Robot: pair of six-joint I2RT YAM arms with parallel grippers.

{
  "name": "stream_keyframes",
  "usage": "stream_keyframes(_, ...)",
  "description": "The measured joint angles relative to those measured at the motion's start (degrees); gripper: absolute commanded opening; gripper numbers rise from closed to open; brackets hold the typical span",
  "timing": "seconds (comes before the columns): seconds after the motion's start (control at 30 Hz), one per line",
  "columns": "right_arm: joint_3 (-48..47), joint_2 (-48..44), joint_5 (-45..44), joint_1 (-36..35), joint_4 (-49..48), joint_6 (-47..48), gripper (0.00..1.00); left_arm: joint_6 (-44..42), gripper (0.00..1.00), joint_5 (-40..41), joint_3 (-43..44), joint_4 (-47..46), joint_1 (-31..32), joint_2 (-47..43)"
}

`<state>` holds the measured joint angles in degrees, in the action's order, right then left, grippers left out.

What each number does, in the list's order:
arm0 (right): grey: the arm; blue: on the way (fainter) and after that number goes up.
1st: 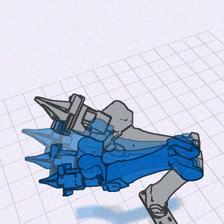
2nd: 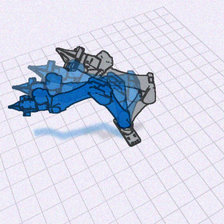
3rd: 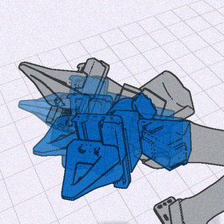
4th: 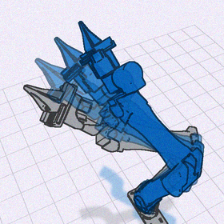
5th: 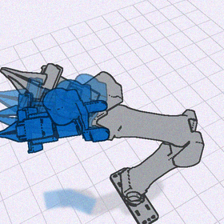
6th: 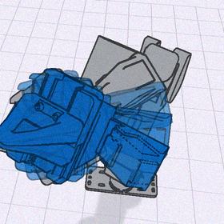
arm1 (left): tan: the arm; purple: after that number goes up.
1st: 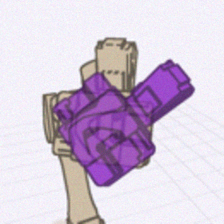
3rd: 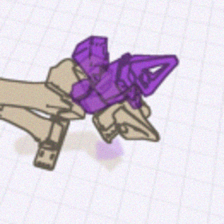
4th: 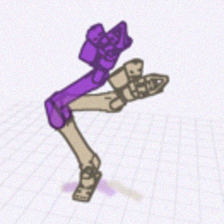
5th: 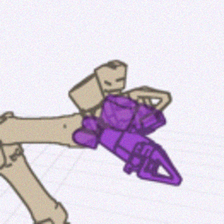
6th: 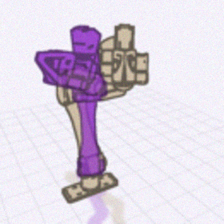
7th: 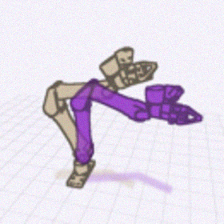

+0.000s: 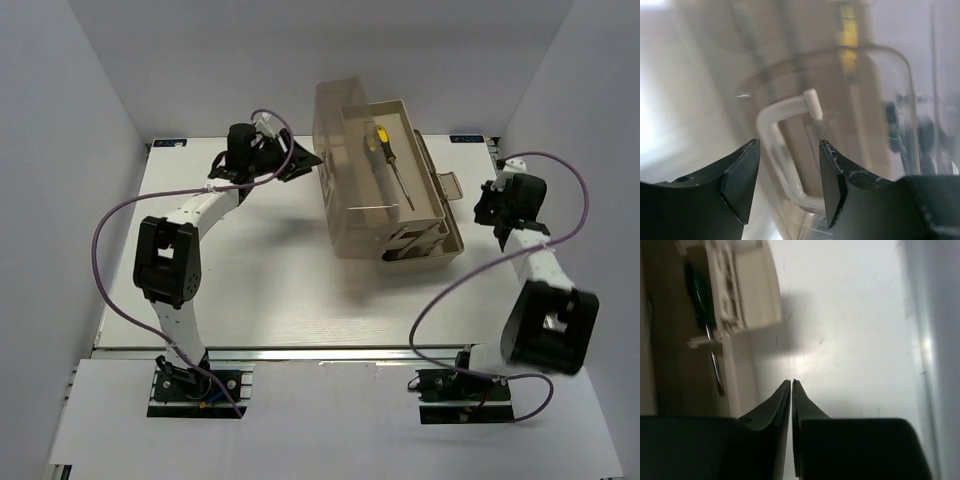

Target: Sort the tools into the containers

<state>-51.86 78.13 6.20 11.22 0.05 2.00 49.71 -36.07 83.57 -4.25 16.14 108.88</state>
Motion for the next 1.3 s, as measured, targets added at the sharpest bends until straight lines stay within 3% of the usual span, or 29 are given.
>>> stream_keyframes(0.1,-4.13,11.02,11.37,3.56,8.09,5.40,0.24,0.04,0.61,-0.79,5.88,0.33,3.28,2.45)
stream_keyframes(0.23,-11.39,23.85,23.54,4.04,18.82,11.72,0.29,0.50,0.61,-2.62,13.22,-0.24,7.56,7.23)
stream_keyframes(0.47,-16.94,26.95,34.45,1.05,25.35,19.34,0.33,0.55,0.61,-4.11,16.20,1.64,11.28,10.84)
stream_keyframes(0.67,-16.39,22.14,34.88,-6.05,25.00,18.05,0.36,-1.38,0.62,-2.10,13.81,5.25,8.70,10.14)
stream_keyframes(0.87,-10.93,16.61,29.83,-10.29,18.67,9.53,0.37,-5.86,0.66,4.81,5.90,9.11,5.88,0.61)
stream_keyframes(1.07,-6.29,11.63,24.85,-5.68,13.99,5.97,0.36,-10.82,0.68,9.11,4.02,12.85,1.88,-6.64)
stream_keyframes(1.3,-4.33,12.39,29.73,2.29,11.67,7.06,0.33,-12.90,0.70,11.10,4.02,14.53,0.70,-5.33)
